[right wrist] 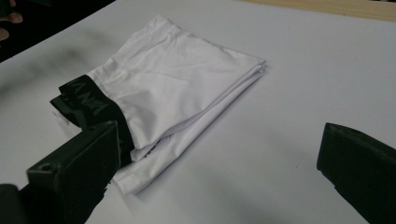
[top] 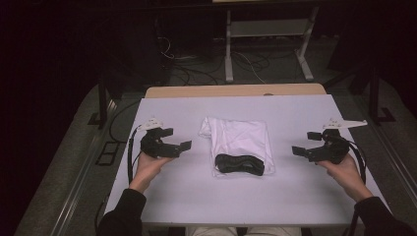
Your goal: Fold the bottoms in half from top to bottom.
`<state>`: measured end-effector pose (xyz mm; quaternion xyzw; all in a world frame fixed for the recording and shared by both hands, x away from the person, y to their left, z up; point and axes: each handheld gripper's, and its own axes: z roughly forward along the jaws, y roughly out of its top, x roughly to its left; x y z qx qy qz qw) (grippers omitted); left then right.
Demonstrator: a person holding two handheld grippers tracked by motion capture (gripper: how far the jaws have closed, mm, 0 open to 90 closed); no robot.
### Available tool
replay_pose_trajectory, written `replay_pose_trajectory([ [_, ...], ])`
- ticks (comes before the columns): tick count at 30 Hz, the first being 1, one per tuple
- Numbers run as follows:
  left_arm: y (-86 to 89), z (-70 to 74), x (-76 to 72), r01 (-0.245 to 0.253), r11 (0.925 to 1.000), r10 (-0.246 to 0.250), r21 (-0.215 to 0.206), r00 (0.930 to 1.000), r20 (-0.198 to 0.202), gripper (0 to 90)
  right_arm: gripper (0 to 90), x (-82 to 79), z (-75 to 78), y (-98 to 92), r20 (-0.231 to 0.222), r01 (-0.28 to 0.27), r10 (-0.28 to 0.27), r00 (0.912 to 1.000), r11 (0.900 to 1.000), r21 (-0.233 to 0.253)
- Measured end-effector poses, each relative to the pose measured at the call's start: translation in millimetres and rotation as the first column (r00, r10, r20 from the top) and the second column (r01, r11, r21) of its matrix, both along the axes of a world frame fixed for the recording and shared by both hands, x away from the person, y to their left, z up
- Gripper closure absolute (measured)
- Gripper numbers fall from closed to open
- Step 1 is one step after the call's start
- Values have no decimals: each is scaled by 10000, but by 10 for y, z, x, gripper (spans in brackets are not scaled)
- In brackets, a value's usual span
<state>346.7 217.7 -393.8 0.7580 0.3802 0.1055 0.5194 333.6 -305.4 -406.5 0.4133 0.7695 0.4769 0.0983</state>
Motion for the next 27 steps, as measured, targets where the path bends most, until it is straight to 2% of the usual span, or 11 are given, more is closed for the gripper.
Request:
replay_pose_trajectory([
  [3,42,-15,-74,-26,9999,25,139,10000,86,0,0,-79,-17,-23,70,-1,2,10000,10000,-93],
  [11,173,-97,-276,-313,9995,313,-19,9992,258,0,0,-283,-91,-104,191,103,-99,9998,9998,-187],
  [21,295,-194,-474,-752,9972,752,1,9967,306,0,0,-421,-184,-202,169,491,-488,9987,9986,-179],
  [27,328,-240,-532,-846,9964,846,-28,9959,319,0,0,-465,-210,-223,182,566,-562,9983,9981,-238],
])
